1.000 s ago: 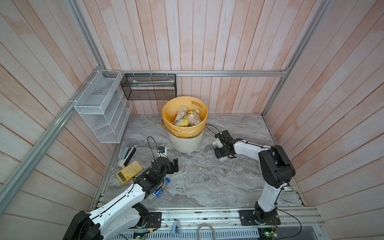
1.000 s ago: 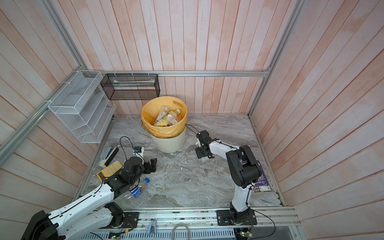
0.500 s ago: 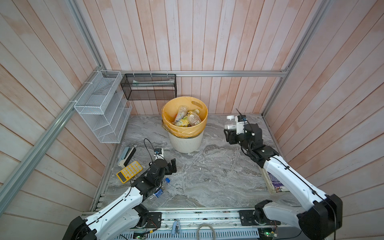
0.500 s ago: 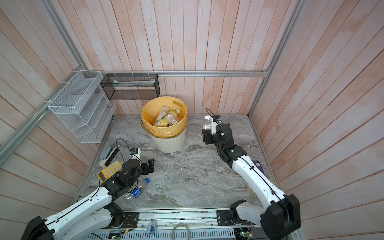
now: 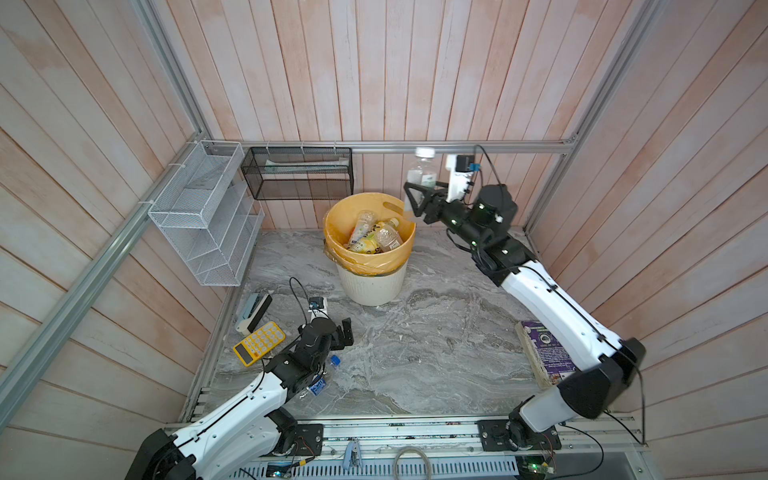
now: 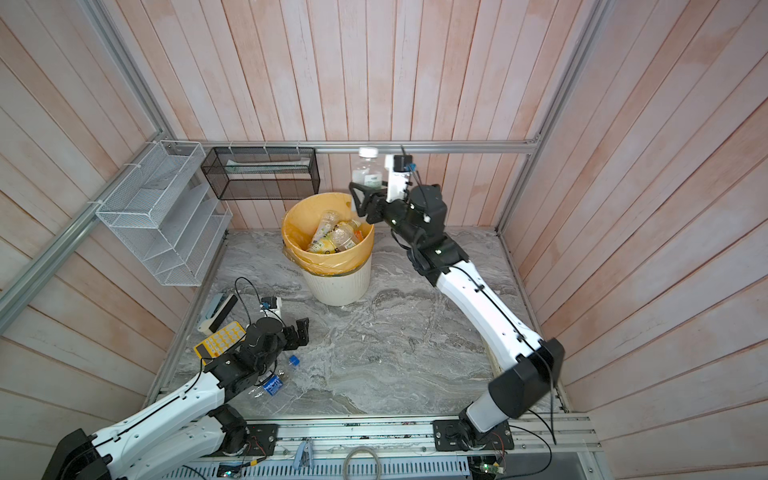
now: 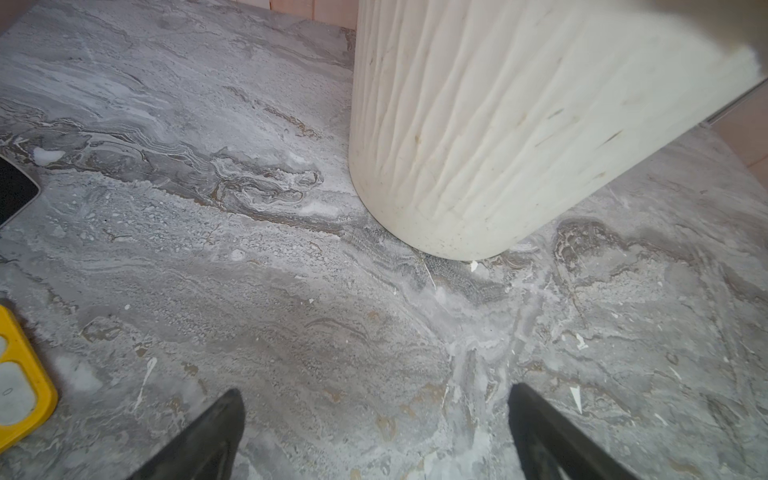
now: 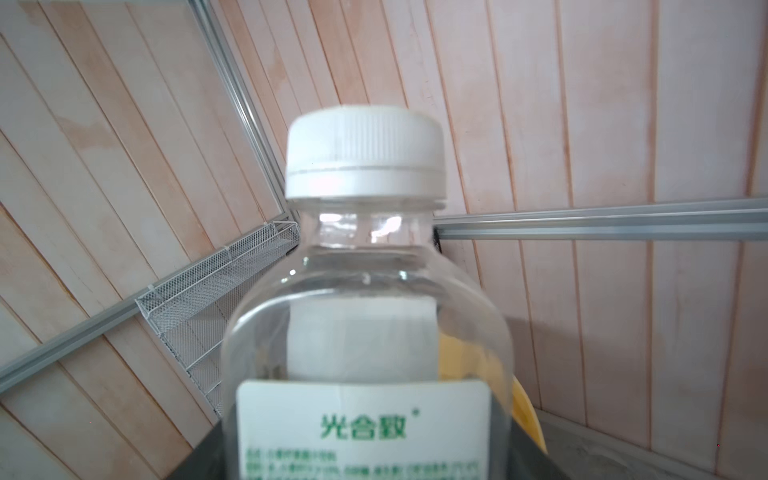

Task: Throw the plastic bottles in the bin
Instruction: 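Carry the bottle over the bin and open the right gripper, then reach the right gripper to the blue-label bottle while the left arm draws back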

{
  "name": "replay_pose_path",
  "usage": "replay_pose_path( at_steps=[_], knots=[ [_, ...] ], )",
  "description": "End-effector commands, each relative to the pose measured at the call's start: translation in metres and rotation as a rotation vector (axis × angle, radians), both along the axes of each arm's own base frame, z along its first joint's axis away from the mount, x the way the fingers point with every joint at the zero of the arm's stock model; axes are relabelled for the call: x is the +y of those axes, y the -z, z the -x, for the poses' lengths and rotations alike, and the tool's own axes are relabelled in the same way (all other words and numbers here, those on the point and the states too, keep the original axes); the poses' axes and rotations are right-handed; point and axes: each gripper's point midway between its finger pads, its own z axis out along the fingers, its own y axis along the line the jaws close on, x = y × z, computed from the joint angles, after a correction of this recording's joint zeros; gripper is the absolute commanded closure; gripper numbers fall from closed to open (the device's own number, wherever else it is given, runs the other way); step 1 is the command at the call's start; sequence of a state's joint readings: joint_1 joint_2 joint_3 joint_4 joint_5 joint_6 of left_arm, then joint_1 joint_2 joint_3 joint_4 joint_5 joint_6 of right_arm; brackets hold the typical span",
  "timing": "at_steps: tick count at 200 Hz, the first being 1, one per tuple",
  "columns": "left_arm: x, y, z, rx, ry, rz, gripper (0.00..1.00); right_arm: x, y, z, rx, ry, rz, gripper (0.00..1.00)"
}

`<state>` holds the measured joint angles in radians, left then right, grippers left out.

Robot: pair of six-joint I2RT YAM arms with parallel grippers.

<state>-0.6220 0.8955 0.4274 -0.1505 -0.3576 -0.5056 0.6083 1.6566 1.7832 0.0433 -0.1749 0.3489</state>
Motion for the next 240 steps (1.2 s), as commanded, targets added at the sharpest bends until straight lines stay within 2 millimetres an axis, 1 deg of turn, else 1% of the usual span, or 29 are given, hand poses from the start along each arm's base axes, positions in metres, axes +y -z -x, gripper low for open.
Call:
replay_pose_path(
  at_steps=[1,9,17,28,35,38,40,48,59,66,71,76,79,84,95,123,139,164,178,183,184,186,202,216,223,226,227,230,240],
  knots=[
    [0.0,0.002,0.002,0.026,0.002,0.001,0.0,0.053,0.09,-0.022,0.227,-0.097,0.241,0.22],
    [0.001,0.002,0.003,0.027,0.001,-0.002,0.0,0.055,0.104,-0.029,0.264,-0.08,0.284,0.18],
    [0.002,0.001,0.003,0.028,-0.001,-0.007,0.0,0.052,0.107,-0.035,0.274,-0.043,0.301,0.12],
    [0.003,0.0,0.004,0.027,-0.002,-0.01,0.0,0.042,0.101,-0.038,0.256,0.011,0.302,0.06],
    [0.003,-0.002,0.004,0.025,-0.002,-0.011,0.0,0.036,0.095,-0.036,0.235,0.034,0.296,0.03],
    [0.004,-0.002,0.004,0.025,-0.003,-0.012,0.0,0.033,0.088,-0.035,0.221,0.044,0.287,0.01],
    [0.004,-0.002,0.004,0.025,-0.004,-0.012,0.0,0.032,0.088,-0.035,0.219,0.05,0.287,0.0],
    [0.005,-0.003,0.004,0.021,-0.006,-0.011,0.0,0.022,0.074,-0.03,0.186,0.078,0.265,0.0],
    [0.005,-0.005,0.004,0.015,-0.008,-0.007,0.0,0.009,0.064,-0.024,0.155,0.12,0.252,0.0],
    [0.005,-0.005,0.004,0.014,-0.008,-0.006,0.0,-0.001,0.053,-0.019,0.127,0.148,0.233,0.0],
    [0.004,-0.005,0.004,0.015,-0.007,-0.004,0.0,-0.008,0.053,-0.017,0.119,0.167,0.229,0.0],
    [0.004,-0.006,0.004,0.013,-0.007,-0.003,0.0,-0.014,0.046,-0.014,0.102,0.18,0.213,0.0],
    [0.004,-0.005,0.005,0.016,-0.006,-0.004,0.0,-0.018,0.049,-0.013,0.104,0.188,0.216,0.0],
    [0.004,-0.005,0.004,0.017,-0.007,-0.004,0.0,-0.023,0.045,-0.01,0.092,0.198,0.202,0.0],
    [0.005,-0.004,0.005,0.023,-0.01,-0.01,0.0,-0.036,0.045,-0.006,0.084,0.223,0.192,0.0],
    [0.009,-0.001,0.006,0.051,-0.033,-0.031,0.0,-0.065,0.056,-0.003,0.101,0.283,0.199,0.0],
    [0.012,0.002,0.007,0.084,-0.045,-0.048,0.0,-0.081,0.065,0.0,0.113,0.309,0.206,0.0],
    [0.01,0.013,0.015,0.182,-0.045,-0.064,0.0,-0.105,0.091,0.009,0.144,0.34,0.204,0.0],
    [0.006,0.021,0.022,0.232,-0.035,-0.058,0.0,-0.113,0.111,0.016,0.167,0.331,0.207,0.0],
    [0.005,0.023,0.024,0.245,-0.034,-0.055,0.0,-0.115,0.11,0.019,0.164,0.33,0.204,0.0],
    [0.005,0.024,0.025,0.246,-0.034,-0.054,0.0,-0.115,0.118,0.019,0.176,0.329,0.214,0.0],
    [0.004,0.024,0.025,0.249,-0.033,-0.054,0.0,-0.116,0.126,0.02,0.189,0.329,0.225,0.0],
    [0.0,0.03,0.034,0.279,-0.026,-0.057,0.0,-0.123,0.154,0.027,0.226,0.334,0.266,0.0],
    [0.0,0.033,0.041,0.306,-0.034,-0.069,0.0,-0.132,0.175,0.032,0.255,0.339,0.288,0.0],
    [0.0,0.035,0.044,0.319,-0.041,-0.069,0.0,-0.137,0.184,0.034,0.271,0.341,0.286,0.0],
    [0.0,0.035,0.045,0.324,-0.044,-0.067,0.0,-0.139,0.183,0.035,0.268,0.342,0.277,0.0],
    [0.0,0.035,0.046,0.325,-0.046,-0.066,0.0,-0.14,0.188,0.036,0.278,0.341,0.282,0.0],
    [0.0,0.036,0.047,0.332,-0.049,-0.065,0.0,-0.142,0.189,0.036,0.28,0.343,0.275,0.0],
    [0.0,0.039,0.052,0.349,-0.065,-0.05,0.0,-0.15,0.204,0.04,0.31,0.346,0.264,0.0]
  ],
)
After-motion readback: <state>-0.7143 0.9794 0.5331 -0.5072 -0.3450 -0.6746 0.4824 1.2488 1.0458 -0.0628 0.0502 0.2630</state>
